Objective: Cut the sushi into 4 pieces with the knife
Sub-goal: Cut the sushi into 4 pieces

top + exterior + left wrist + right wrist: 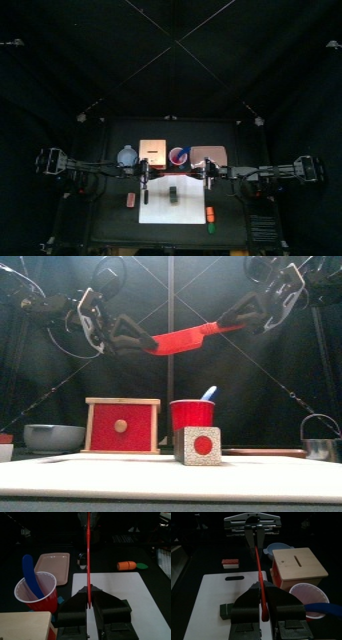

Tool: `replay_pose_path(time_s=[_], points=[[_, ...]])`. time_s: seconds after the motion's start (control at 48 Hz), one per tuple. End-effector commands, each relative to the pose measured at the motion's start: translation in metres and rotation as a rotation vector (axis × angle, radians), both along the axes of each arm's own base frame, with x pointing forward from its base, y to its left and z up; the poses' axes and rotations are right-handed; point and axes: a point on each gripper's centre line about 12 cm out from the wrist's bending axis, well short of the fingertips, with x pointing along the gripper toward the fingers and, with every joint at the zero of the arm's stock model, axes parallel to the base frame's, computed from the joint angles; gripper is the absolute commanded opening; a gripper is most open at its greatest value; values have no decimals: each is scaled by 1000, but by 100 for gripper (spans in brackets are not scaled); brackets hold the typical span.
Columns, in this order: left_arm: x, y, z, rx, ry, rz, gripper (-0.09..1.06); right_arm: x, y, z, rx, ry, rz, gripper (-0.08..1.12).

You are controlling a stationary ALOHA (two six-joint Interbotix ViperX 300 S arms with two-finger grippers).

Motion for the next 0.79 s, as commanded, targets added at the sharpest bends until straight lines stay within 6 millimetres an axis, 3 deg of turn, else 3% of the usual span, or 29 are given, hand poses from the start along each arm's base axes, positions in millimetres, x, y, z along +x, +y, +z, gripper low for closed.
replay_pose_path(time_s=[0.021, 0.229, 0.625, 0.792], points=[[9, 1, 13, 3, -50, -2, 19, 7, 1, 1, 5, -3, 2, 3], [13, 0, 5, 0, -55, -4, 19, 14, 5, -7, 27, 36, 7, 3], [23, -35, -13, -29, -55, -91, 19, 23, 13, -40, 75, 171, 13, 3], [25, -41, -26, -47, -21, -91, 19, 28, 17, -52, 84, 240, 24, 3]])
